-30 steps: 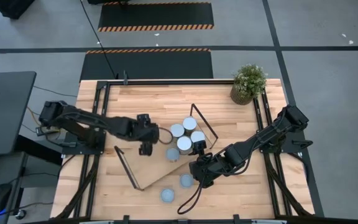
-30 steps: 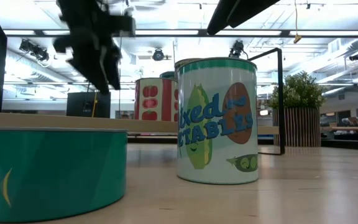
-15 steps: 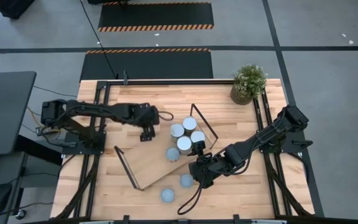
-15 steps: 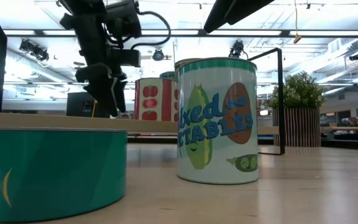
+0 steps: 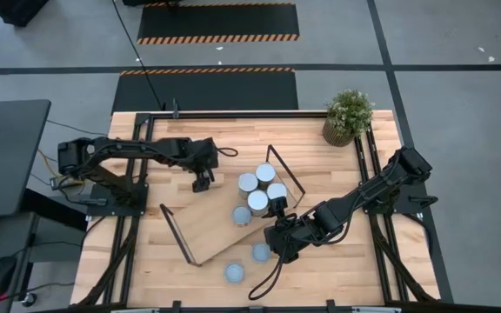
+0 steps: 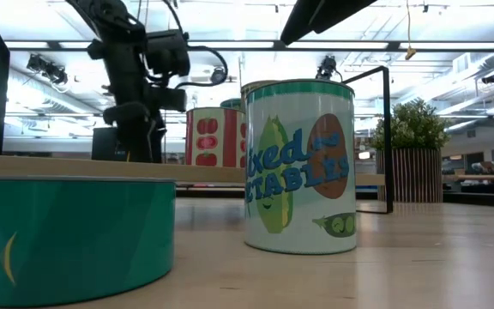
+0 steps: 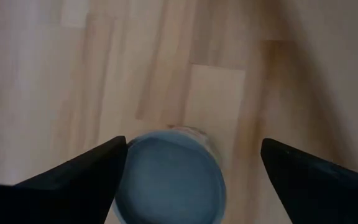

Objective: Pick and place cans onto a shelf
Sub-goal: Put the canned peas on the shelf

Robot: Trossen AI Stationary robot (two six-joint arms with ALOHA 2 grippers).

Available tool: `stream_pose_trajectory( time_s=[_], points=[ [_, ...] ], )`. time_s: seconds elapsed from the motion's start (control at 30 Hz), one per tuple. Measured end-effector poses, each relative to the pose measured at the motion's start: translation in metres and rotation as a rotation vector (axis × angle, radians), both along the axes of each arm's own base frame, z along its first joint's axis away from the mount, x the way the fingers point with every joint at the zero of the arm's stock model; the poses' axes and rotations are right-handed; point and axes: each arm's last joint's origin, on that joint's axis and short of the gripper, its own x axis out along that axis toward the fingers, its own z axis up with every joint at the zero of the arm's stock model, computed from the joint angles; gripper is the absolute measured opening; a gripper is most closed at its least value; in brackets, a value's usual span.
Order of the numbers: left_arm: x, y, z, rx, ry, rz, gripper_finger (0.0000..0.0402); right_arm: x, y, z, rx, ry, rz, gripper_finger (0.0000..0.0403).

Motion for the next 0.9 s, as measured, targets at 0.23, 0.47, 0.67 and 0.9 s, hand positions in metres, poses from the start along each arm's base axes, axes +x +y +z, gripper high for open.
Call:
stream_pose_trajectory(
  time_s=[0.23, 0.47, 0.67, 0.9],
  points=[
    [-0.003, -0.001, -0.005, 0.015, 0.031, 0.006, 0.038, 0.0, 0.0, 0.0, 0.0, 0.0, 0.001, 0.0349],
    [-0.007, -0.006, -0.004, 0.025, 0.097, 0.018, 0.038, 0.0, 0.0, 0.0, 0.001, -0.001, -0.001, 0.0349],
    [-0.01, -0.009, 0.014, 0.035, 0.213, 0.094, 0.038, 0.001, 0.0, 0.001, 0.003, -0.009, 0.002, 0.0349],
    [-0.015, -0.012, 0.027, -0.01, 0.298, 0.079, 0.038, 0.002, 0.001, 0.001, 0.003, -0.02, 0.01, 0.0349]
  ],
)
